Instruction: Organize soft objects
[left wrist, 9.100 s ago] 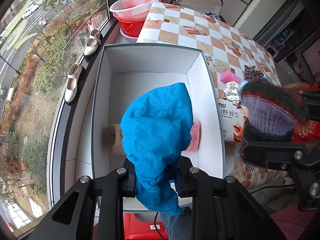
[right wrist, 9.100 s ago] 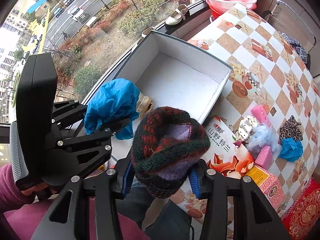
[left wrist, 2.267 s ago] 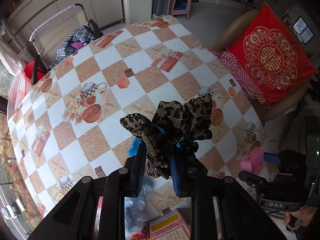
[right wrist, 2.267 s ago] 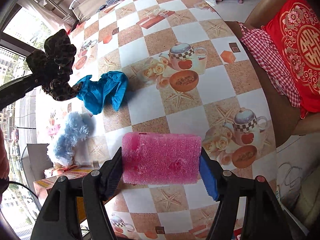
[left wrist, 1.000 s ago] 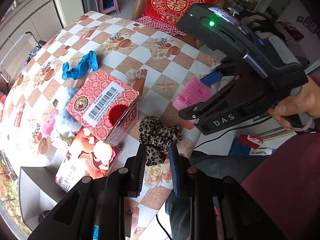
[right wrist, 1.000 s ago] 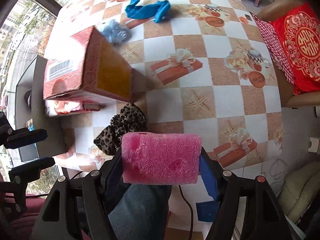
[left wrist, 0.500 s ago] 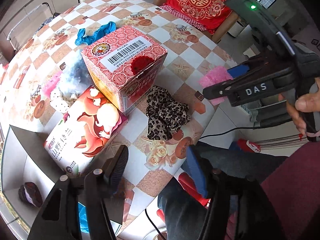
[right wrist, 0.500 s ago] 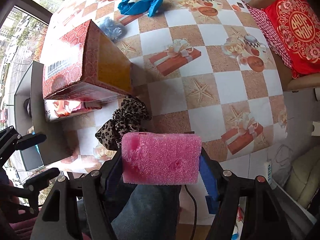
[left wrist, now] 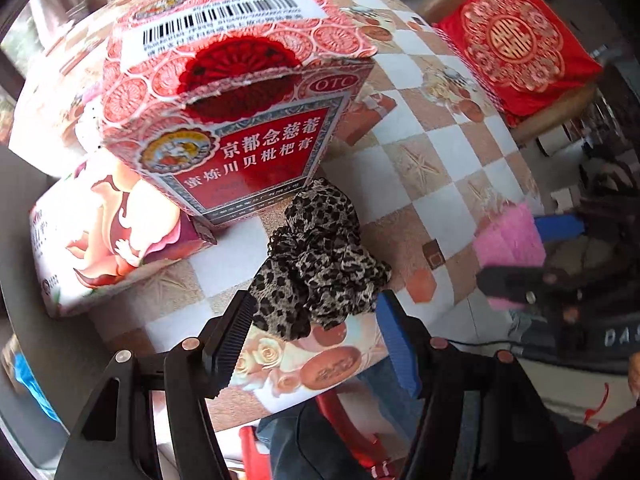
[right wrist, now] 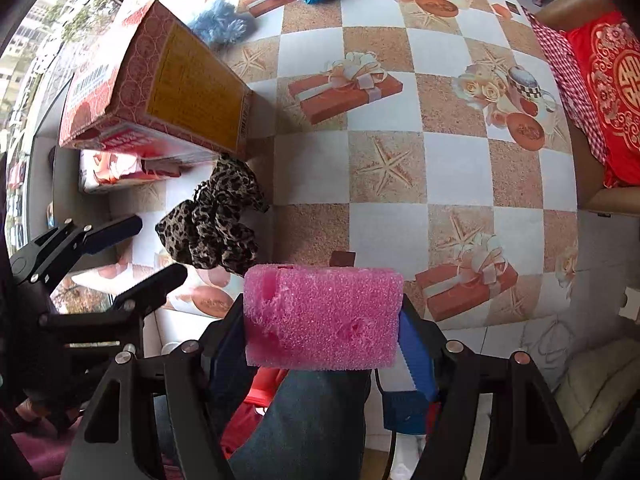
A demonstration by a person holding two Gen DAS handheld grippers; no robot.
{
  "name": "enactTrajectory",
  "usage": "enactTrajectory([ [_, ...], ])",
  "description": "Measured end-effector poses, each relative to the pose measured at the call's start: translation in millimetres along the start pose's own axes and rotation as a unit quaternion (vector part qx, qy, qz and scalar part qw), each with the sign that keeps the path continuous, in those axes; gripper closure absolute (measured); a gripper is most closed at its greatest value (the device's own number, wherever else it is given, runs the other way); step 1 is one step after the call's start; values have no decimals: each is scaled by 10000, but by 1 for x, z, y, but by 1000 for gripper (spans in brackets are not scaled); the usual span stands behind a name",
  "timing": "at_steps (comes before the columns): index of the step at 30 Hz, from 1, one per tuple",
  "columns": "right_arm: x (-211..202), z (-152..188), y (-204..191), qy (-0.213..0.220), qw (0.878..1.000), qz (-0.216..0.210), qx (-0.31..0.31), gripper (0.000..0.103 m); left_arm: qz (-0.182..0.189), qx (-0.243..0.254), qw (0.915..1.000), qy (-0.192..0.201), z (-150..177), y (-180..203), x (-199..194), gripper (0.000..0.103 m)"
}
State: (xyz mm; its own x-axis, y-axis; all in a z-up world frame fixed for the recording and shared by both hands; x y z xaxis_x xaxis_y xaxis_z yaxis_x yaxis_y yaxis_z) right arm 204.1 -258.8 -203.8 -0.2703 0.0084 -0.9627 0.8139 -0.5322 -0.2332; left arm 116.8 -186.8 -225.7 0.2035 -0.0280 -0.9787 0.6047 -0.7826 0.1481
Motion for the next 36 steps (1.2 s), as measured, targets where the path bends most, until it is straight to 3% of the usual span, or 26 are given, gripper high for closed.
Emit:
enactTrajectory([
  [5, 11, 9, 19, -339, 9973, -38, -650, 32, -362, -1118, 9930, 137, -13, 0, 30, 35],
  [9, 11, 13, 31, -506, 9928, 62, -1085, 32, -509, -1645, 9850, 66, -16, -4, 54, 35],
  [14, 11, 14, 41, -574, 9893, 101, -1341, 32, -765, -1685, 9825, 218, -19, 0, 58, 22],
  [16, 12, 16, 45, -618, 9885, 79, -1376, 32, -861, -1530, 9844, 152, -18, 4, 63, 2],
  [18, 11, 16, 46, -642, 9870, 97, -1473, 32, -1089, -1464, 9832, -52, -13, 2, 72, 0],
  [24, 2, 13, 50, -550, 9868, 101, -1522, 32, -1056, -1650, 9803, -242, -16, -6, 84, 1],
  [26, -2, 11, 52, -500, 9874, 87, -1500, 32, -1068, -1598, 9811, -208, -15, -8, 84, 7],
  [27, -4, 9, 52, -469, 9877, 78, -1493, 32, -1066, -1570, 9816, -193, -21, -8, 83, 16],
  [29, -7, 4, 51, -414, 9879, 52, -1492, 32, -1040, -1475, 9835, -157, -22, -14, 76, 38],
  [31, -10, 2, 45, -383, 9875, 29, -1531, 32, -935, -1376, 9860, -139, -20, -16, 73, 69],
  [33, -12, -1, 40, -340, 9865, 52, -1602, 32, -649, -1376, 9882, -144, -18, -17, 70, 76],
  [36, -19, -3, 33, -242, 9837, 127, -1779, 32, -564, -1142, 9918, -50, -19, -16, 58, 77],
])
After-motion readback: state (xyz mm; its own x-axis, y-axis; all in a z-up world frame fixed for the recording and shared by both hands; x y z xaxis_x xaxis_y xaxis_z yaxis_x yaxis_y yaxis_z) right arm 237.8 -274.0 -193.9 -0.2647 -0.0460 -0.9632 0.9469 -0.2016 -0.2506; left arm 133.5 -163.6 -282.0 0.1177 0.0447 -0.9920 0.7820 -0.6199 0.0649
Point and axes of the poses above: each gripper's, at about its wrist camera, not at the fingertips, and x roughly the way its jaws point, y to its right, z to its underside, the point moved 10 cm from there along x, roughly the way its jaws point, and after that the axes turned 1 degree about -z, right-handed, at the moved point
